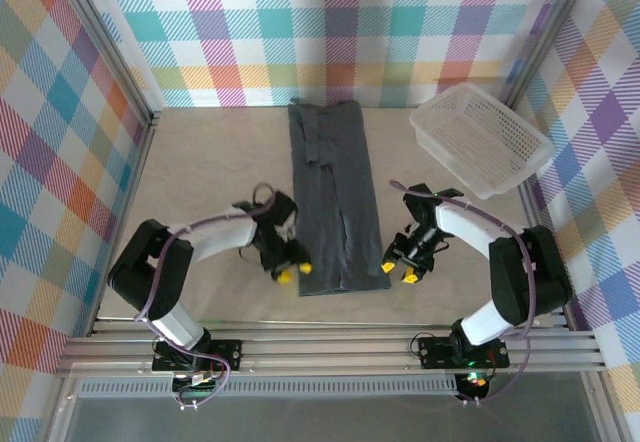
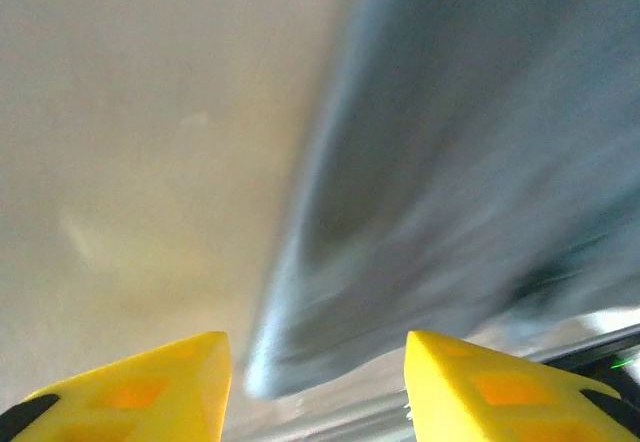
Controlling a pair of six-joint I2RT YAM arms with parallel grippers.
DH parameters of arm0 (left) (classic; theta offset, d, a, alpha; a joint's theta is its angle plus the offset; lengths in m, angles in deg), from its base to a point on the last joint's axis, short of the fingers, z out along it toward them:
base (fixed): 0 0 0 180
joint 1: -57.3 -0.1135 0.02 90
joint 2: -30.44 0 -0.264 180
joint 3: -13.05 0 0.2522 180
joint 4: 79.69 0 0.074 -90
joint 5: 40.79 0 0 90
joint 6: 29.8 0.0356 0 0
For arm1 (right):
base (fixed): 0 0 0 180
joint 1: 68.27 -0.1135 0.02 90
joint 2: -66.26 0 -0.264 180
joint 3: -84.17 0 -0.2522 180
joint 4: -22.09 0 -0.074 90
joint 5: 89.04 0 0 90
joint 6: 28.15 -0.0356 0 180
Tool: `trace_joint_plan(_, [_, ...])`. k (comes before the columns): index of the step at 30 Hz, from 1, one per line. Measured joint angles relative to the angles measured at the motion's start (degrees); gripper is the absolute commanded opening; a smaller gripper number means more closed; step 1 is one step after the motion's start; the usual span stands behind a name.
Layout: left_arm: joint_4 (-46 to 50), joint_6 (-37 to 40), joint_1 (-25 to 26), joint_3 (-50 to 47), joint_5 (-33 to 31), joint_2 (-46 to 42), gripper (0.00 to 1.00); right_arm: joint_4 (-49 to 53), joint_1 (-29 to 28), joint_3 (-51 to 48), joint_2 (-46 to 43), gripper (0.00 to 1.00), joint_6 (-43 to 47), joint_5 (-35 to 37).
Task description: Fold and stack the t-shirts
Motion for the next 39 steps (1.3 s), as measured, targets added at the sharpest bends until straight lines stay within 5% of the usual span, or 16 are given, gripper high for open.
trace_joint_plan(9, [-6.3, -3.3, 4.9, -1.8, 1.4, 0.2, 0.43, -2.6, -1.4, -1.1, 4.6, 0.45, 2.2, -1.2])
trace_joint_plan(16, [-5.1, -5.2, 4.9, -0.5, 1.0, 2.6, 0.21, -4.4, -4.5, -0.8, 6.9, 0.39, 1.6, -2.2])
trace_joint_plan(27, [-3.9, -4.4, 4.9, 0.7, 1.2, 3.6, 0.00, -5.5, -5.7, 2.2, 8.5, 0.00, -0.2, -1.5])
trace_joint_plan(39, [-9.3, -4.2, 4.9, -11.0, 4.9, -5.9, 0.00, 0.3, -9.1, -3.1, 0.7, 0.00, 1.9, -5.9])
